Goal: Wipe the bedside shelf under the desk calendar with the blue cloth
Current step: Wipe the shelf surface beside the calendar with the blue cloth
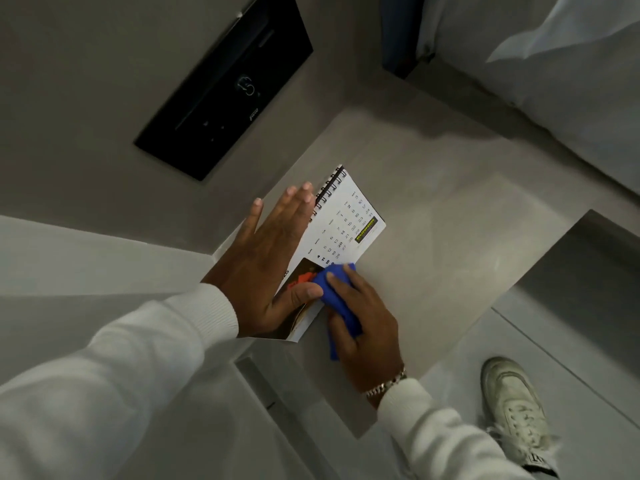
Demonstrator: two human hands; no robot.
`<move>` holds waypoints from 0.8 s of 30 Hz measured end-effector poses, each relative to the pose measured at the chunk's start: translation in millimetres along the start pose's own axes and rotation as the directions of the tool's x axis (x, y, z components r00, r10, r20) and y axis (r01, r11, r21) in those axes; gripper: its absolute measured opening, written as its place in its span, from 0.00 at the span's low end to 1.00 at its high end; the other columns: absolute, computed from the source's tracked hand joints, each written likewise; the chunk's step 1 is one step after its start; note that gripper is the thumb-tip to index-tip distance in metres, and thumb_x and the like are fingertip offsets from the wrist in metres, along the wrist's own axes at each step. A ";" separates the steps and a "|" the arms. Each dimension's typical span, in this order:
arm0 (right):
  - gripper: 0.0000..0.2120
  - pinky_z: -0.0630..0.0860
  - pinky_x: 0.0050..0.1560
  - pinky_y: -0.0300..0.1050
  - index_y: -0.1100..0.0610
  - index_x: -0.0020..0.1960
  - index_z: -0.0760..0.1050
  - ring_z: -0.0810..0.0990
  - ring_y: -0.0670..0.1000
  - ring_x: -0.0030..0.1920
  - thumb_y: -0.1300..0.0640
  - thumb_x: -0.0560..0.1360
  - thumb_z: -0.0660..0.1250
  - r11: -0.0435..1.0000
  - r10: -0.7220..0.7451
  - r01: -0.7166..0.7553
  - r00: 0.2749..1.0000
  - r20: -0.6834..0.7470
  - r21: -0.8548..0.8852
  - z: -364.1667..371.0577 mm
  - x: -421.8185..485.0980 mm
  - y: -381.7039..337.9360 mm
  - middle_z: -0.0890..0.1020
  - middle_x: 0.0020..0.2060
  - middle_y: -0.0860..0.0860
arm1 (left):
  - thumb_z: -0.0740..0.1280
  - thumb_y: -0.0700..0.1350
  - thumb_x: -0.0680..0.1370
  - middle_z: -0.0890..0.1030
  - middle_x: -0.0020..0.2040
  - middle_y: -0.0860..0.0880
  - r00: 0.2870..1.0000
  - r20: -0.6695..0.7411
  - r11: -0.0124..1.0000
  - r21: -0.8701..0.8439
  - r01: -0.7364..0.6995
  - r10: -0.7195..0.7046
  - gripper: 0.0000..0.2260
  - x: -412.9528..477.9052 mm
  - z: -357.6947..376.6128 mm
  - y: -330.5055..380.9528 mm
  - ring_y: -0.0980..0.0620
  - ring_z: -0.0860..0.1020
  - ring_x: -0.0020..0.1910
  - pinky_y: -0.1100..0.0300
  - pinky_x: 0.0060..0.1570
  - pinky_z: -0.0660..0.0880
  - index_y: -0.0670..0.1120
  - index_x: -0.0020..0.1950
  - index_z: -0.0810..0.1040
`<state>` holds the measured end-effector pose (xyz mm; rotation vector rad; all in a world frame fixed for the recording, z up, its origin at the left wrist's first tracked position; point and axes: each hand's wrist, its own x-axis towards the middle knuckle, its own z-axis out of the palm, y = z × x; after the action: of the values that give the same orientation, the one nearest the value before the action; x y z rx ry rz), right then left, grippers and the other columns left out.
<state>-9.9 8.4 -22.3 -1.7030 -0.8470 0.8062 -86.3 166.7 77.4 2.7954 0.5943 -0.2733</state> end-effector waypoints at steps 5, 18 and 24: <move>0.22 0.67 0.69 0.39 0.55 0.69 0.69 0.70 0.51 0.69 0.60 0.75 0.65 0.993 0.008 0.028 0.957 -0.291 0.118 -18.2 36.4 -12.7 0.73 0.67 0.53 | 0.45 0.70 0.75 0.44 0.80 0.47 1.000 -0.001 1.000 -0.001 0.003 -0.003 0.40 -0.4 2.1 -1.2 0.49 0.43 0.80 0.40 0.77 0.45 0.46 0.78 0.41; 0.22 0.68 0.69 0.50 0.50 0.69 0.68 0.67 0.50 0.69 0.57 0.75 0.63 1.000 -0.026 0.026 1.000 0.001 0.011 13.0 -12.8 -3.0 0.66 0.71 0.49 | 0.46 0.69 0.75 0.44 0.80 0.45 1.000 0.000 0.998 -0.063 -0.014 0.014 0.40 -0.3 0.4 0.9 0.47 0.43 0.80 0.41 0.77 0.47 0.45 0.78 0.40; 0.22 0.67 0.68 0.36 0.57 0.70 0.67 0.70 0.51 0.68 0.59 0.77 0.64 0.992 0.012 0.023 0.963 -0.269 0.125 -16.0 40.8 -24.9 0.72 0.69 0.57 | 0.47 0.69 0.75 0.44 0.81 0.45 1.000 -0.010 0.998 -0.065 -0.001 0.000 0.40 -1.4 3.0 -0.6 0.49 0.42 0.80 0.45 0.78 0.46 0.46 0.78 0.39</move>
<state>21.0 40.6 1.0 -1.6504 -0.6006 0.5937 -88.1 165.8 74.8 2.7365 0.5937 -0.2351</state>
